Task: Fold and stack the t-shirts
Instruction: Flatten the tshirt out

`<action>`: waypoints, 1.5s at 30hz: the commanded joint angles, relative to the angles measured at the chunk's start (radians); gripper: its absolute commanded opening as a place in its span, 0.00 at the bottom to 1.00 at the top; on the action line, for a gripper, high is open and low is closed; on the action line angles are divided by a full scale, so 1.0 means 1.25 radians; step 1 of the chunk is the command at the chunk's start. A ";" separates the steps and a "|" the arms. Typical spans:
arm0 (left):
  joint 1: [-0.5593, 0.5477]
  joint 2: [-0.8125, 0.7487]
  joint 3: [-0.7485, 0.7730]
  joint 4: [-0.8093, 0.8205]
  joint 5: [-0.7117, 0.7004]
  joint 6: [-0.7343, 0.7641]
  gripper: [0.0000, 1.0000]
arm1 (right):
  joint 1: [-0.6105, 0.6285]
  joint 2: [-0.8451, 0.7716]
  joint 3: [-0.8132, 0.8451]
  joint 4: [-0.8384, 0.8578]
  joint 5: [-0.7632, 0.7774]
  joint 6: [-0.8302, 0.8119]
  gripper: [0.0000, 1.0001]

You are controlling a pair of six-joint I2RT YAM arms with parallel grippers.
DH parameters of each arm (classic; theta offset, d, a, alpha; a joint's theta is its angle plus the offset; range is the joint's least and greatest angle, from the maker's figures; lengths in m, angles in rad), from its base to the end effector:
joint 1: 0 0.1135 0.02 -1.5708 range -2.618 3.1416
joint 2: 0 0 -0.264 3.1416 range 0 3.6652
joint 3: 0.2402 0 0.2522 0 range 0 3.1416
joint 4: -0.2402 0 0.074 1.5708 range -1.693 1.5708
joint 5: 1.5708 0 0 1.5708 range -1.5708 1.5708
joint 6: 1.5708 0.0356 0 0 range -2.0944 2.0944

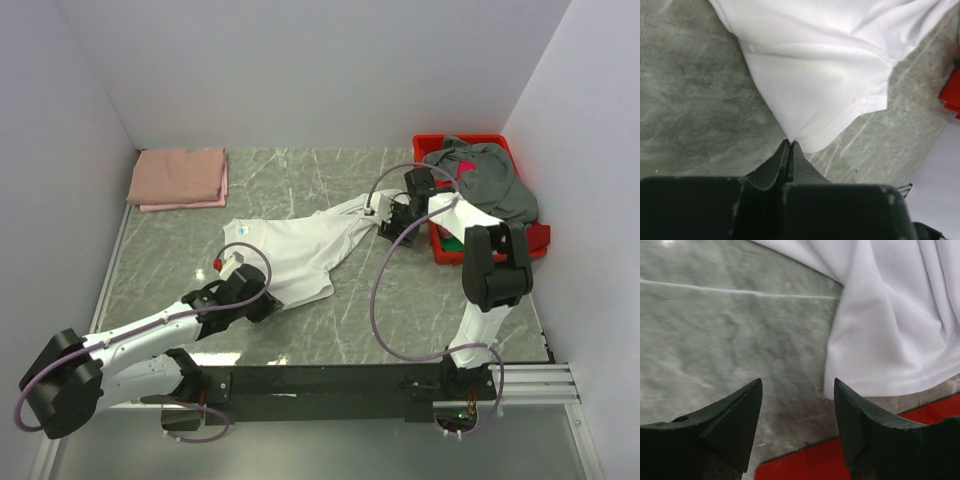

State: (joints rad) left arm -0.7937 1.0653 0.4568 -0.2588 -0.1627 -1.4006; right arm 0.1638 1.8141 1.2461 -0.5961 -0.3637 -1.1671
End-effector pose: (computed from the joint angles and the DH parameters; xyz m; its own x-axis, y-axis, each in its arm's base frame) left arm 0.1430 -0.1372 0.1705 -0.7115 -0.6635 -0.2313 -0.4203 0.6657 -0.6166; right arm 0.3579 0.0720 0.1900 -0.0881 -0.8857 -0.4558 -0.9477 0.2155 -0.2354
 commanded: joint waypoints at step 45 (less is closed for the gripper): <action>-0.002 -0.256 0.590 -0.283 -0.430 0.407 0.00 | 0.021 -0.473 0.315 -0.170 -0.070 0.299 0.00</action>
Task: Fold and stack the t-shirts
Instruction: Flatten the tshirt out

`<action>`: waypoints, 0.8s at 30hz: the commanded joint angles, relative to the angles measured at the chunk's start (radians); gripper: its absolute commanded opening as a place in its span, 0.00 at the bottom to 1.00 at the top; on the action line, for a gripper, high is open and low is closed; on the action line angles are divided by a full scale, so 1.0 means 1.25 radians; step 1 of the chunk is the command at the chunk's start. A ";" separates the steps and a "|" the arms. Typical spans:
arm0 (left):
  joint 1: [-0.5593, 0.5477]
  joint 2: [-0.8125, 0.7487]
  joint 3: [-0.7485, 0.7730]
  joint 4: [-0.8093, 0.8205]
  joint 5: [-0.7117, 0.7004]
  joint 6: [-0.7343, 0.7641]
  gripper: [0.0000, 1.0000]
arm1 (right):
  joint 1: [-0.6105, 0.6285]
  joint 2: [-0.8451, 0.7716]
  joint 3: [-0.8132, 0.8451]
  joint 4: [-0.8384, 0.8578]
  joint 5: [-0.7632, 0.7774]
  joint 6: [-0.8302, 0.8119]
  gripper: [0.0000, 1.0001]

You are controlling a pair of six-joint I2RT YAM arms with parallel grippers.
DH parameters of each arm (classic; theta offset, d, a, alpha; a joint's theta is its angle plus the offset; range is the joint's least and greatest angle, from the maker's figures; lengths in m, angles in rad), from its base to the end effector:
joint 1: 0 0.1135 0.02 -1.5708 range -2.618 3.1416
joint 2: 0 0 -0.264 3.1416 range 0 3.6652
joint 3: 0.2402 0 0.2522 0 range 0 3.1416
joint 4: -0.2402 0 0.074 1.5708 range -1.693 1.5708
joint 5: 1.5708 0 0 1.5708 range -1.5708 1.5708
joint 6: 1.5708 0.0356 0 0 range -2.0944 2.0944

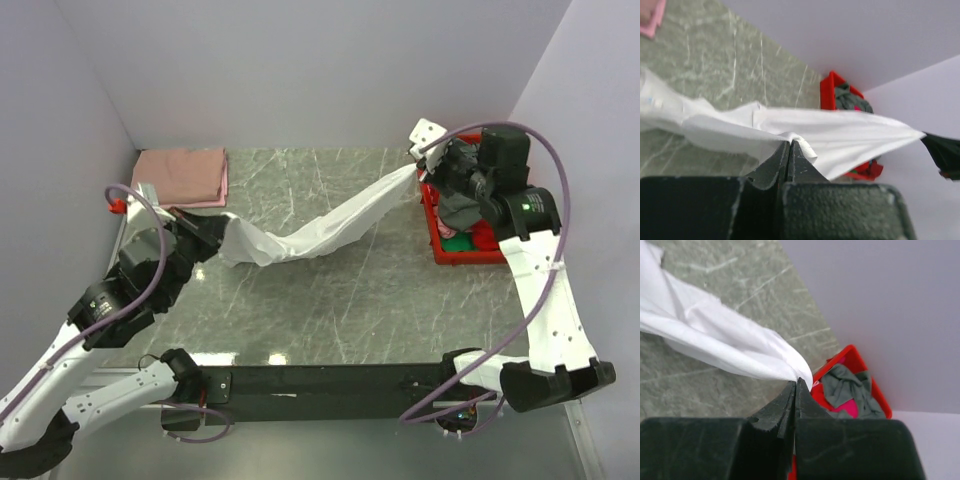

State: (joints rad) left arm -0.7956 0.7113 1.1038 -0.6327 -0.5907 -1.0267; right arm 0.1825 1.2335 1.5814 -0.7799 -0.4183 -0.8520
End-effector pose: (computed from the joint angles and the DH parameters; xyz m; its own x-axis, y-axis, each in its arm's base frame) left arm 0.1009 -0.0747 0.4103 -0.2698 -0.7400 -0.6162 -0.0313 0.6463 -0.7624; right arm 0.2326 0.0576 0.4579 0.1267 -0.6759 -0.7260 -0.6579 0.4905 -0.5715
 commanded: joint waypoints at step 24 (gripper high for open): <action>0.440 0.526 0.830 0.335 0.394 0.278 0.01 | 0.036 0.205 0.472 0.398 0.277 0.425 0.00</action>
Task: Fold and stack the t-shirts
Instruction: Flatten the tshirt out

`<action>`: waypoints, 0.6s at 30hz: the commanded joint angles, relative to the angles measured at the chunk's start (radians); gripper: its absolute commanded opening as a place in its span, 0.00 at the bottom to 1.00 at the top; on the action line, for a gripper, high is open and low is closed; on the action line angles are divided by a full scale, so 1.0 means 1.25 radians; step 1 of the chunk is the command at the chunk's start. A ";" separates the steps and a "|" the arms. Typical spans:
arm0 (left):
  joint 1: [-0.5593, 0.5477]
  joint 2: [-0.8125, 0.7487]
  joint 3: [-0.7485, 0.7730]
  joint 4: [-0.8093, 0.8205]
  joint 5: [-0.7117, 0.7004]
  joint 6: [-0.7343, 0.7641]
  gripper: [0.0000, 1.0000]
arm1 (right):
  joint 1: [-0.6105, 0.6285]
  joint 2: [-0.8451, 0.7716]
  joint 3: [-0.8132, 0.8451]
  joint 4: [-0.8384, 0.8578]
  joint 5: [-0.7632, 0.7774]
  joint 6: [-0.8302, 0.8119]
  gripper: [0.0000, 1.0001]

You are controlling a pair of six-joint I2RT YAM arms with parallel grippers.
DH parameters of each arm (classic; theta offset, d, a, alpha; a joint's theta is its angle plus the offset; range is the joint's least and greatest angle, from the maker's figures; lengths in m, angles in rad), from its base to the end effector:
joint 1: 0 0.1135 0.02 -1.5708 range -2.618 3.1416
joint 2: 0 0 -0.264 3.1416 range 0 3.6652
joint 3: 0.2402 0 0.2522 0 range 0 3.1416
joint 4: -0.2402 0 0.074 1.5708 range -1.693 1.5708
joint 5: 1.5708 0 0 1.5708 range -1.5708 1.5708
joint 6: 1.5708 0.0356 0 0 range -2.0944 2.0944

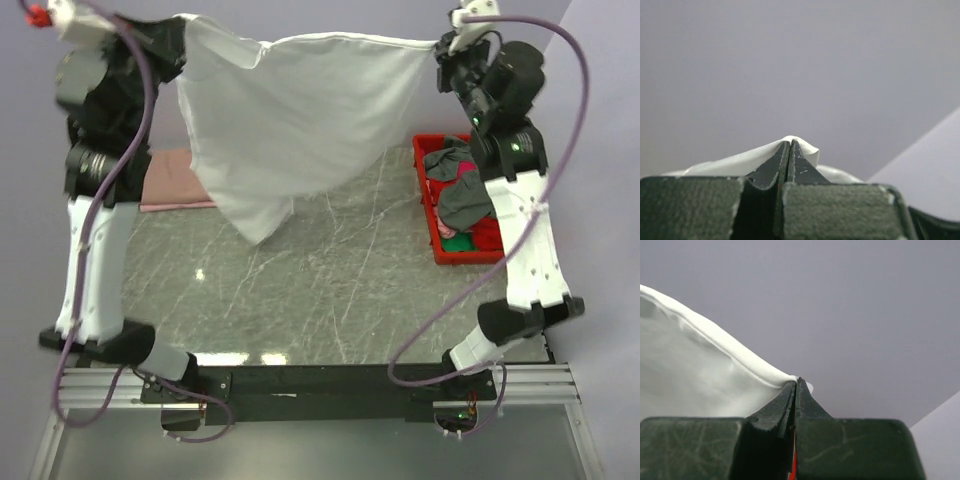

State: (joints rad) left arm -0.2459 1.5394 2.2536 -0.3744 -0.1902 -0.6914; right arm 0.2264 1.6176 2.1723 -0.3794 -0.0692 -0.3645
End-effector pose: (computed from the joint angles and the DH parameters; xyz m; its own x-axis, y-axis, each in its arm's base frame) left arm 0.2540 -0.0568 0.6195 0.2068 -0.6975 -0.6861 0.2571 0.7154 -0.6497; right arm 0.3082 0.0735 0.5763 0.2623 -0.3045 -0.9157 -0.2106 0.9080 -0.3623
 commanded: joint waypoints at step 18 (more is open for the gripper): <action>0.000 -0.933 -1.358 -0.017 0.511 -0.250 0.01 | -0.002 -0.699 -1.098 -0.311 -0.294 -0.513 0.00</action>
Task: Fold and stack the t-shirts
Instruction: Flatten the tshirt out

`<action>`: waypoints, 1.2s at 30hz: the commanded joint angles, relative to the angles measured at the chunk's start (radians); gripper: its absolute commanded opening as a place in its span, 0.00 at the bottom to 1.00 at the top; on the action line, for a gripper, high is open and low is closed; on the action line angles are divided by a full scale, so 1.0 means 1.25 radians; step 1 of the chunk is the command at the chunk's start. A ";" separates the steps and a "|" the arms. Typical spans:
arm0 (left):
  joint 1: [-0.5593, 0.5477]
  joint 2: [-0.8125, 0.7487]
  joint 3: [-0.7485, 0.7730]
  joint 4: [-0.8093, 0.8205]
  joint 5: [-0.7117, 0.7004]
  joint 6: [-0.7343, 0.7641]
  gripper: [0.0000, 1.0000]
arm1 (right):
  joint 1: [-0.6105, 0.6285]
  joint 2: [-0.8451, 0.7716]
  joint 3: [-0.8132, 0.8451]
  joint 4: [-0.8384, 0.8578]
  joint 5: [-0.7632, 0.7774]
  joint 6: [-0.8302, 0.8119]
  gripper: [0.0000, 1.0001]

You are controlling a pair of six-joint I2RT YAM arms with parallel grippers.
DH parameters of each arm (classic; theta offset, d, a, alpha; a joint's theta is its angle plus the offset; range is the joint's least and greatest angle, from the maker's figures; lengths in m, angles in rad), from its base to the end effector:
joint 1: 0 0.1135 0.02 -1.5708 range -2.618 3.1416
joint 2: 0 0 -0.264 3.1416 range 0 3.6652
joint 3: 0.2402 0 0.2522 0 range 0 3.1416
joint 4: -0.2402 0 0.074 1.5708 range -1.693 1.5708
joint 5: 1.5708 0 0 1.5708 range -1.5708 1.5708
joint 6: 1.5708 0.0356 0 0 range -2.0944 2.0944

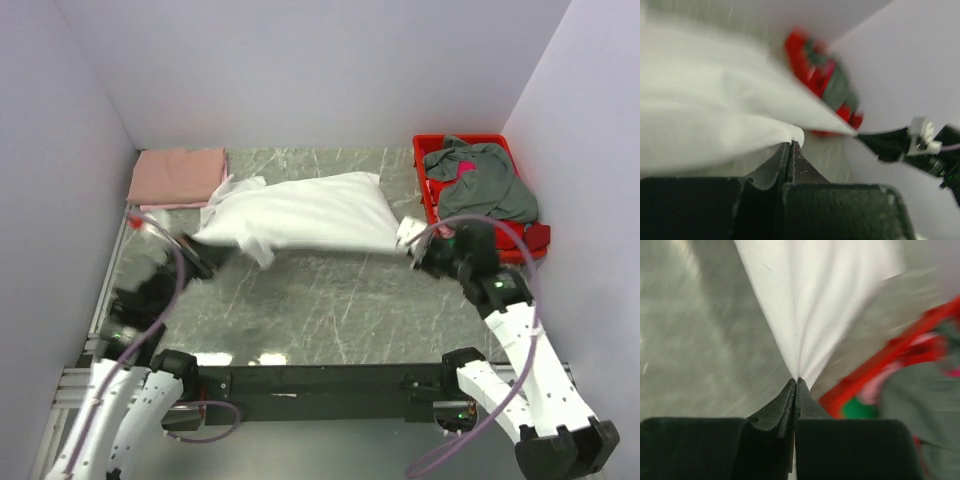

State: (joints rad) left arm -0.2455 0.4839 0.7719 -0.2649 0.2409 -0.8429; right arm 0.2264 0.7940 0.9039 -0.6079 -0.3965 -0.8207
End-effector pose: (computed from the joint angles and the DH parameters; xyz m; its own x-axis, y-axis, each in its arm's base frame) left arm 0.1072 -0.0356 0.3659 -0.3340 -0.6637 -0.6692 0.3277 0.5840 -0.7427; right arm 0.1584 0.0506 0.3372 0.0761 -0.6750 -0.7339 -0.7071 0.4824 -0.5170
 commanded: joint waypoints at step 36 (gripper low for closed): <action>-0.034 0.004 0.016 -0.400 0.142 0.113 0.73 | -0.004 0.062 -0.043 -0.190 -0.113 -0.150 0.66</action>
State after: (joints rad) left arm -0.2859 0.4412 0.8364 -0.9291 0.5030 -0.7143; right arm 0.2256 0.8051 0.7982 -0.9627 -0.4503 -1.1042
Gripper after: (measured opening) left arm 0.737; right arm 0.656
